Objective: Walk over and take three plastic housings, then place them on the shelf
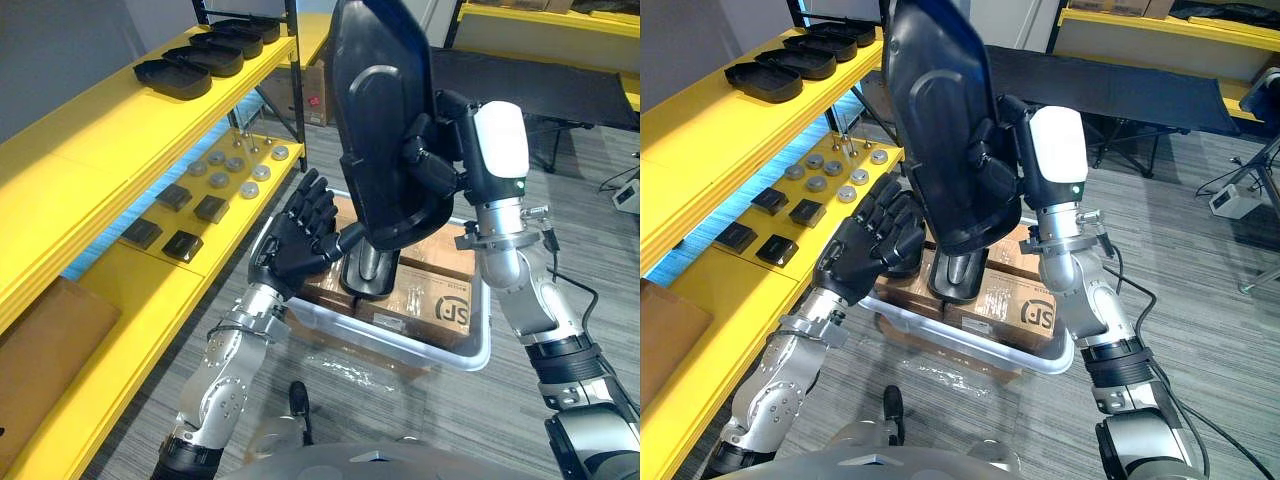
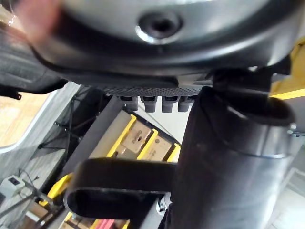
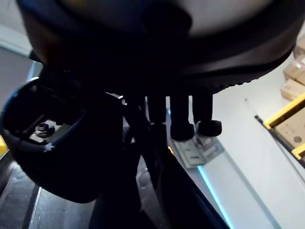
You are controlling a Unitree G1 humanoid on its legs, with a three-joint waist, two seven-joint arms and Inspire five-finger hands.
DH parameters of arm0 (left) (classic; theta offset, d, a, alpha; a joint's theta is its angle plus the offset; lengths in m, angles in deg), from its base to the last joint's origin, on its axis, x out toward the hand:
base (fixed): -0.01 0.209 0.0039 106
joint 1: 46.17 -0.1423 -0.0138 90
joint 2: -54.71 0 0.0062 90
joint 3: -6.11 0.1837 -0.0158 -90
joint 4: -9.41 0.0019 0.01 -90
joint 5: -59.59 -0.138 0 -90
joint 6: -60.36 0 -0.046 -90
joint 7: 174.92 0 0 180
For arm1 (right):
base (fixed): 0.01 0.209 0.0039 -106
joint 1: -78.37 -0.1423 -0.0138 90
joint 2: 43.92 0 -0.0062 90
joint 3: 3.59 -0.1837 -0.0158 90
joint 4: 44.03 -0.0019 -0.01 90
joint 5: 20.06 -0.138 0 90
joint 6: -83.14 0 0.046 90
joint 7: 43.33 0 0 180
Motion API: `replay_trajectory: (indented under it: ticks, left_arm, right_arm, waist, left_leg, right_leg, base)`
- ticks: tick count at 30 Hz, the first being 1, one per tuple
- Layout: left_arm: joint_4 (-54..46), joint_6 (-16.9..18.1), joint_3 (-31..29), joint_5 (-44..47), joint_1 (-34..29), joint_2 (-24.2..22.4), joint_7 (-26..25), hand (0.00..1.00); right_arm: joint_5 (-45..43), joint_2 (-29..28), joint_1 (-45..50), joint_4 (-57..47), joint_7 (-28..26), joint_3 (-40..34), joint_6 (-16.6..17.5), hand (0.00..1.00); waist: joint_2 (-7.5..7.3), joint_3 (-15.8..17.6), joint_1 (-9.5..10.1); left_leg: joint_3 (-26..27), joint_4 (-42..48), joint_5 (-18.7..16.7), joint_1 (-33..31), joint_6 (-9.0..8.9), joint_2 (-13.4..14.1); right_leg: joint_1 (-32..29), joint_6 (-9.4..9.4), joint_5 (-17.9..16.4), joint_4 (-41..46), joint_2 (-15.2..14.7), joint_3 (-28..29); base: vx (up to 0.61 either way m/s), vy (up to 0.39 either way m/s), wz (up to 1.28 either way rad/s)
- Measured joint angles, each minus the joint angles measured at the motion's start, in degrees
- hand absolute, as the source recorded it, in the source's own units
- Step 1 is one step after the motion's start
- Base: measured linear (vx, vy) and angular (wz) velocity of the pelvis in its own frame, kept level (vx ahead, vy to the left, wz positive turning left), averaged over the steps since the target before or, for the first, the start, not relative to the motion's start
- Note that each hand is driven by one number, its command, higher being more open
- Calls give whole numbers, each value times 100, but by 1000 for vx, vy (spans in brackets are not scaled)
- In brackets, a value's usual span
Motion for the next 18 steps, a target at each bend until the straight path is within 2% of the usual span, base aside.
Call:
replay_trajectory:
  ticks: [6,11,18]
  left_arm:
    - [91,-45,268,2,397,8,16,100]
    - [309,-45,303,0,450,0,-44,100]
    - [403,-31,291,46,451,-60,-559,100]
  right_arm:
    - [12,-336,4,159,-7,315,193,0]
    - [12,-458,5,301,-9,592,222,0]
    - [8,-733,124,345,-64,765,235,0]
  waist:
    - [-96,-73,78]
    - [-111,-89,100]
    - [-118,-145,94]
  left_leg:
    - [7,1,6,-13,7,-4]
    - [1,1,46,-15,59,-8]
    - [-9,0,24,-13,27,-7]
  right_leg:
    - [0,37,27,-5,-1,-2]
    - [5,46,37,1,-1,-8]
    - [5,41,33,10,0,-8]
  base:
    - [6,-4,0]
    - [6,-4,0]
    - [0,0,0]
